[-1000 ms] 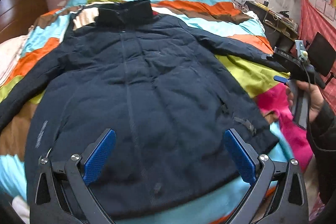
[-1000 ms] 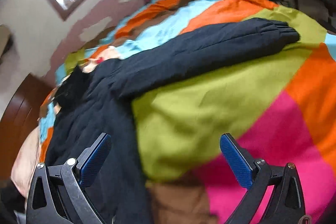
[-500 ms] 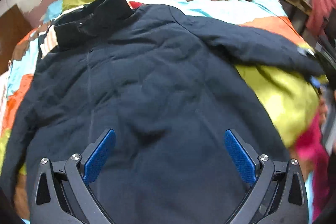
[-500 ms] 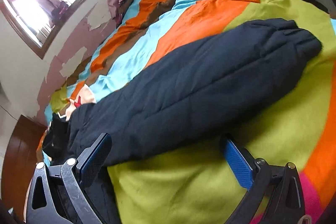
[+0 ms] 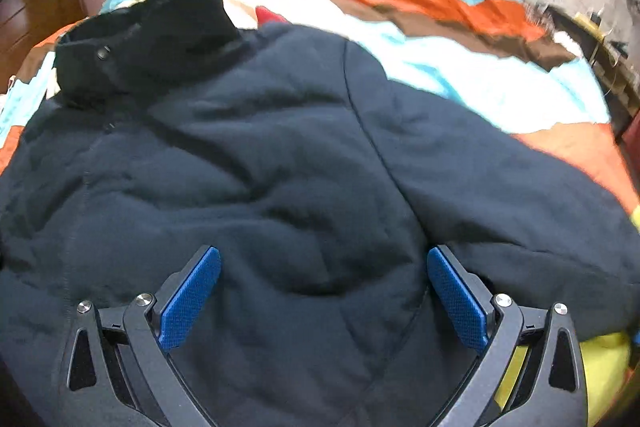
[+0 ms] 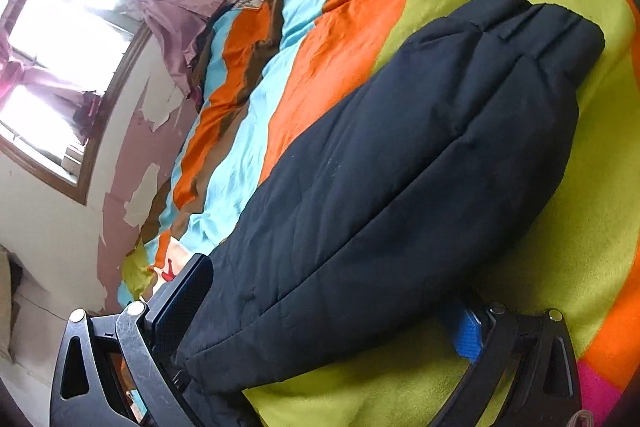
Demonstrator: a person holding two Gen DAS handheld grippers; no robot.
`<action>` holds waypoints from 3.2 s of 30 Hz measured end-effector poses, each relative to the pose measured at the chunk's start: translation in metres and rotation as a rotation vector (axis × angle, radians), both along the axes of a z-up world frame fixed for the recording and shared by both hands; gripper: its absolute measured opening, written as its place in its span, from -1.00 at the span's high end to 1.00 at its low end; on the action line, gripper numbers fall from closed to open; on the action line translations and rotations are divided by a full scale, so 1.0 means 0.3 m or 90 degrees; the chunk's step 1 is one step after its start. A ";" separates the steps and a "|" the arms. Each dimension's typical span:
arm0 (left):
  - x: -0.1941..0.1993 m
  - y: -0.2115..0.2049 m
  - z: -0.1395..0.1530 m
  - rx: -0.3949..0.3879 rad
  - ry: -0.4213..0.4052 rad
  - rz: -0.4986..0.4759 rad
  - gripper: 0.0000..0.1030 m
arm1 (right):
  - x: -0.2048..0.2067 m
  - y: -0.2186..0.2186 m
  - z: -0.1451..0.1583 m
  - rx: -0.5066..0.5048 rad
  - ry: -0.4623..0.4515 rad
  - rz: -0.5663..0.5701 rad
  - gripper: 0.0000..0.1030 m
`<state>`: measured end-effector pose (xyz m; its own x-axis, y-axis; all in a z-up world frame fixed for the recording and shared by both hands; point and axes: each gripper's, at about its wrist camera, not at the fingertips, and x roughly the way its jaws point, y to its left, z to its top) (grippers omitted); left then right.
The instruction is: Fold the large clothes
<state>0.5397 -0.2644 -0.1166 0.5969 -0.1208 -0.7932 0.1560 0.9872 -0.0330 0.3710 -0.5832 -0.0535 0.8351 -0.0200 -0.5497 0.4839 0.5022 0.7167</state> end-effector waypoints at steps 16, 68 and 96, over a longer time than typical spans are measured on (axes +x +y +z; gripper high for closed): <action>-0.048 -0.010 -0.029 0.059 0.069 -0.025 -0.98 | -0.100 -0.048 -0.049 0.087 -0.055 -0.112 0.75; -0.324 1.344 0.130 -0.336 0.058 0.157 -0.98 | 0.402 1.706 -0.078 -0.468 0.155 0.803 -1.00; -0.258 1.177 -0.008 -0.088 0.112 0.129 -0.98 | 0.582 1.229 -0.173 -0.548 0.187 0.334 -1.00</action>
<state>0.4623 0.0885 -0.1191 0.4754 -0.1280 -0.8704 -0.0632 0.9818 -0.1789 0.5455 -0.2146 -0.1054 0.6880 -0.1741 -0.7045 0.1547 0.9837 -0.0920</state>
